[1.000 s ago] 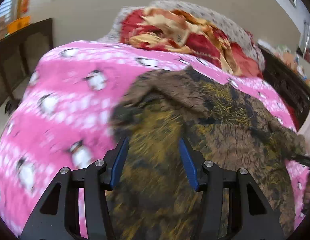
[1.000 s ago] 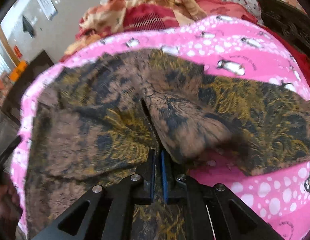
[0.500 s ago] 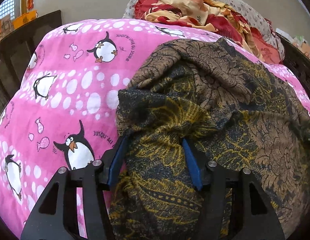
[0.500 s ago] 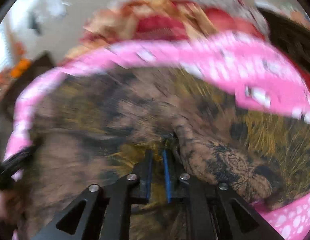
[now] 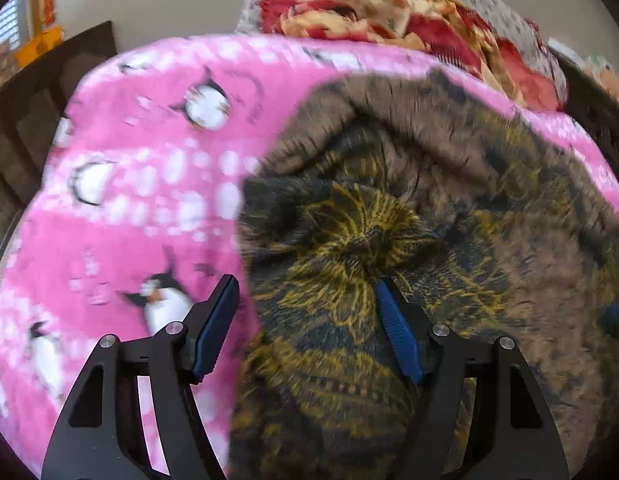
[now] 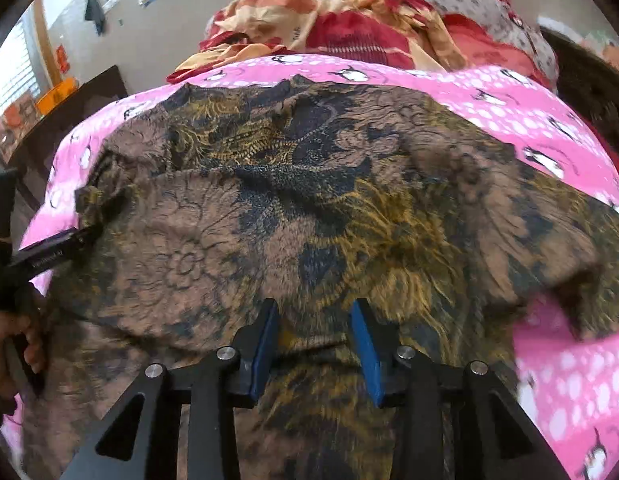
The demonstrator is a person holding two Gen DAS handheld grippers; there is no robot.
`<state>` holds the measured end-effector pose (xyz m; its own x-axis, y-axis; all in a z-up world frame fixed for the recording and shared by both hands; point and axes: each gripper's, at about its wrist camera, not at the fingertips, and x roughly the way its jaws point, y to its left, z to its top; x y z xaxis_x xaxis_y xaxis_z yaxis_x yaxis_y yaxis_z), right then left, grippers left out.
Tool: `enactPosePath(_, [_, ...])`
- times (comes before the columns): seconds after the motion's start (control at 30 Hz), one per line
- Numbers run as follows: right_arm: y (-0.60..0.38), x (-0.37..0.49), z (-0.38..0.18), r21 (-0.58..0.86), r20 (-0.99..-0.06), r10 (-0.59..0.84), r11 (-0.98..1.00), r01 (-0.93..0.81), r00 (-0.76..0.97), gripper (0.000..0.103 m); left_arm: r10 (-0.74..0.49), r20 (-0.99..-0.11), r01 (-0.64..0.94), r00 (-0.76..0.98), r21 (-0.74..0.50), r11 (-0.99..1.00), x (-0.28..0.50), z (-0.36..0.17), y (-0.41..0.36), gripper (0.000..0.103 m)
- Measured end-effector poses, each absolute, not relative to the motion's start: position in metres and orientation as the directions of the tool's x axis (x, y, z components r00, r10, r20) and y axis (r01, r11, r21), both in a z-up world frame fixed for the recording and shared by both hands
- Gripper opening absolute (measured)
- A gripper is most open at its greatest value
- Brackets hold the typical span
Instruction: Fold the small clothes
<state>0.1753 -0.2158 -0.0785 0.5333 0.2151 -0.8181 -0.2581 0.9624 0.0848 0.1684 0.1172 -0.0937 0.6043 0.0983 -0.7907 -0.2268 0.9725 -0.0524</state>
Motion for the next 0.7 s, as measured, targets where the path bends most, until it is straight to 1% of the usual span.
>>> enactPosePath(0.03, [-0.226,0.169,-0.066,0.110,-0.798,0.231,0.964,-0.243,0.556,0.035,0.083,-0.766,-0.236,0.637,-0.091,0.967,0.155,-0.083,0.119,0.071])
enactPosePath(0.1, [-0.266,0.153,-0.035,0.145,-0.713,0.247,0.968,-0.207,0.656,0.036,0.049,-0.746,-0.224,0.664,-0.136,0.965,0.139,-0.078,0.119,0.071])
enactPosePath(0.2, [-0.344,0.145,-0.012,0.165,-0.654,0.150,0.985,-0.053,0.741,0.037,0.022,-0.774,-0.176,0.633,-0.116,0.978,0.125,-0.100,0.109,0.071])
enactPosePath(0.23, [-0.384,0.144,-0.009,0.179,-0.646,0.081,0.983,0.048,0.759,0.037,0.038,-0.788,-0.167,0.614,-0.083,0.982,0.121,-0.117,0.106,0.071])
enactPosePath(0.27, [-0.414,0.144,-0.009,0.198,-0.647,0.040,0.973,0.117,0.761,0.037,0.040,-0.787,-0.168,0.615,-0.082,0.982,0.119,-0.117,0.105,0.072])
enactPosePath(0.3, [-0.440,0.145,-0.010,0.221,-0.650,0.014,0.960,0.171,0.760,0.037,0.050,-0.768,-0.174,0.638,-0.081,0.981,0.115,-0.113,0.105,0.079])
enactPosePath(0.33, [-0.475,0.143,-0.015,0.249,-0.654,-0.011,0.941,0.229,0.756,0.037,0.063,-0.778,-0.191,0.625,-0.074,0.979,0.116,-0.116,0.105,0.081])
enactPosePath(0.4, [-0.508,0.148,-0.019,0.264,-0.664,-0.034,0.924,0.277,0.747,0.038,0.054,-0.783,-0.194,0.619,-0.086,0.977,0.117,-0.118,0.108,0.081])
enactPosePath(0.43, [-0.523,0.150,-0.026,0.274,-0.680,-0.017,0.922,0.275,0.733,0.041,0.054,-0.783,-0.198,0.620,-0.089,0.976,0.117,-0.118,0.108,0.081])
enactPosePath(0.47, [-0.534,0.153,-0.029,0.306,-0.688,0.022,0.915,0.262,0.725,0.042,0.058,-0.783,-0.200,0.620,-0.086,0.976,0.118,-0.119,0.108,0.081])
enactPosePath(0.53, [-0.550,0.151,-0.049,0.458,-0.680,0.168,0.857,0.235,0.713,0.043,0.064,-0.782,-0.204,0.621,-0.081,0.976,0.118,-0.119,0.107,0.081])
enactPosePath(0.57, [-0.552,0.152,-0.058,0.514,-0.669,0.214,0.825,0.235,0.711,0.043,0.063,-0.781,-0.205,0.621,-0.084,0.975,0.118,-0.118,0.108,0.081])
enactPosePath(0.6, [-0.553,0.155,-0.069,0.550,-0.661,0.234,0.798,0.248,0.714,0.043,0.061,-0.781,-0.207,0.622,-0.088,0.974,0.118,-0.119,0.109,0.081])
enactPosePath(0.63, [-0.553,0.158,-0.075,0.568,-0.643,0.224,0.781,0.259,0.732,0.043,0.059,-0.781,-0.208,0.622,-0.092,0.974,0.118,-0.119,0.109,0.081])
enactPosePath(0.7, [-0.555,0.158,-0.080,0.626,-0.584,0.205,0.729,0.276,0.785,0.043,0.059,-0.781,-0.208,0.621,-0.092,0.974,0.118,-0.119,0.109,0.081])
